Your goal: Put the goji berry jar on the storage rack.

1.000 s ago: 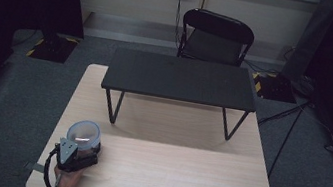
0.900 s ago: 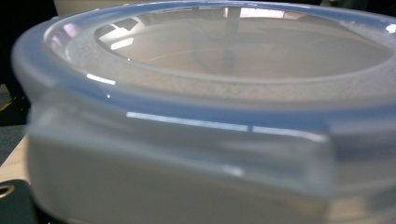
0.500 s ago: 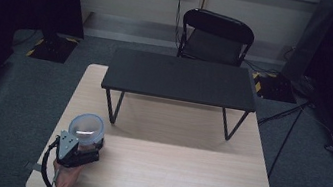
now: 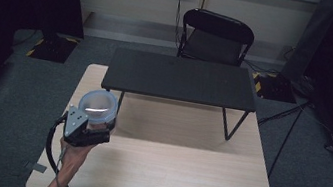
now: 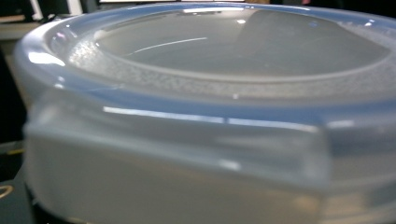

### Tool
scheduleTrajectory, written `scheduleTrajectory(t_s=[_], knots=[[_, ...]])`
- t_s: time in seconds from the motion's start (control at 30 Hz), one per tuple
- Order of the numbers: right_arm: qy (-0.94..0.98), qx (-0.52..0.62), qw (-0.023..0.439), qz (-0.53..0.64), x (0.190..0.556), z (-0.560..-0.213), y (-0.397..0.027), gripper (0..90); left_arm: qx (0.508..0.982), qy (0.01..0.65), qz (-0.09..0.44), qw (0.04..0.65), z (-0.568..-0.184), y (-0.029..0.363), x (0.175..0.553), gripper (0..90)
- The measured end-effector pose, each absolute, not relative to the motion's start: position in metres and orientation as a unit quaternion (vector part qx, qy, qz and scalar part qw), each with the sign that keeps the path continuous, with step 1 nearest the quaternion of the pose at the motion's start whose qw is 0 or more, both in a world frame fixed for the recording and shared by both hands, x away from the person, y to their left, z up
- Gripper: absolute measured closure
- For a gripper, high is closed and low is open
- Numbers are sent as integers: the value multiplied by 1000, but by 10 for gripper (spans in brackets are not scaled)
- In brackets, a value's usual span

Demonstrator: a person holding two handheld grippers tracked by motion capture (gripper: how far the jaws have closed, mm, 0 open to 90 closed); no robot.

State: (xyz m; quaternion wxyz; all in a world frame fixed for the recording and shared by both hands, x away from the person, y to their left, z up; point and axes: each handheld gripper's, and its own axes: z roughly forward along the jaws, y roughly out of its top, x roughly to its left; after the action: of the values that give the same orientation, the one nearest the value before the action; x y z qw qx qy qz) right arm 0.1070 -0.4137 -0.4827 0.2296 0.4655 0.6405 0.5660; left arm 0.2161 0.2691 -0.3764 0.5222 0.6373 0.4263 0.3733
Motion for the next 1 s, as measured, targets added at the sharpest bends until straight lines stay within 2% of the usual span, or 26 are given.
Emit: scheduleTrajectory(t_s=[0.17,0.3,0.53,1.0], knots=[[639,465,231,568,107,-483,-415,57,642,405,359,544,-336,256,236,15],[638,465,231,568,106,-483,-416,57,640,398,357,552,-319,248,249,15],[635,466,233,570,104,-483,-417,57,636,407,346,558,-287,221,298,14],[628,476,240,566,95,-484,-425,57,651,427,323,539,-279,168,374,13]])
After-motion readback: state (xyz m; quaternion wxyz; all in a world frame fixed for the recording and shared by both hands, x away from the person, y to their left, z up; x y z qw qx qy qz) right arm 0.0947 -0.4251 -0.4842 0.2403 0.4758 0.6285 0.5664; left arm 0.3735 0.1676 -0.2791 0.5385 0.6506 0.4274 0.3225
